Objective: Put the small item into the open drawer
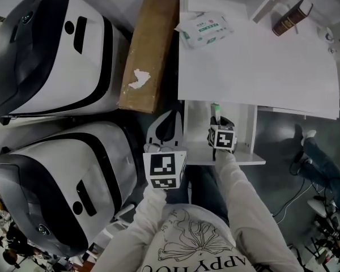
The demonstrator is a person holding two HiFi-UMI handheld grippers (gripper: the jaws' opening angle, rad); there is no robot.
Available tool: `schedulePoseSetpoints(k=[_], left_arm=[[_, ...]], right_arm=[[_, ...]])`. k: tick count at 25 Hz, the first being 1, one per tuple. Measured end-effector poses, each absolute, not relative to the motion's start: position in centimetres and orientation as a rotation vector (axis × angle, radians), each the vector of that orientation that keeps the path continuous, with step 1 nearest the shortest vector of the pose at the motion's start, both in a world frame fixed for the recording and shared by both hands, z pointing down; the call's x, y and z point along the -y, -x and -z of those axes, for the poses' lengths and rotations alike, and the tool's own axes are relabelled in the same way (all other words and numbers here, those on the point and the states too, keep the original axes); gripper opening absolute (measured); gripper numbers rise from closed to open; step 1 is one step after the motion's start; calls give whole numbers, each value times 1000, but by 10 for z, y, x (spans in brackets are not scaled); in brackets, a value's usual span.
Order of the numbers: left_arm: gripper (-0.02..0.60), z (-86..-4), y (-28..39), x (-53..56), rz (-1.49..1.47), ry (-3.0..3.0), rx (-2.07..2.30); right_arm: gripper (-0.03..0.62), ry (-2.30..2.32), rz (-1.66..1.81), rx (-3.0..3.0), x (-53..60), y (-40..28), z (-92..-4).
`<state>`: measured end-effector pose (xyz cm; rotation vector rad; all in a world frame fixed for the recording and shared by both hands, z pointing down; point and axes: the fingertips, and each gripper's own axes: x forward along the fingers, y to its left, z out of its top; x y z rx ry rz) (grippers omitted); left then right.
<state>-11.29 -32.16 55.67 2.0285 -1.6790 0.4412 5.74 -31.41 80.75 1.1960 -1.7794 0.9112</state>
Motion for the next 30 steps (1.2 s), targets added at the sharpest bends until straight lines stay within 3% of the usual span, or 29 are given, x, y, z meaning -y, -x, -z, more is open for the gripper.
schedulePoseSetpoints(k=[15, 18, 24, 30], left_arm=[[8, -566, 110, 312, -467, -2012, 1660], [8, -566, 110, 311, -466, -2009, 1665], [8, -555, 107, 314, -446, -2013, 1681], [8, -527, 96, 316, -412, -2053, 1696]], right_arm=[[99, -1061, -868, 1688, 313, -58, -849], [170, -1064, -876, 1699, 313, -57, -846], [179, -1147, -860, 1802, 326, -59, -810], [143, -1238, -768, 1936, 334, -63, -731]])
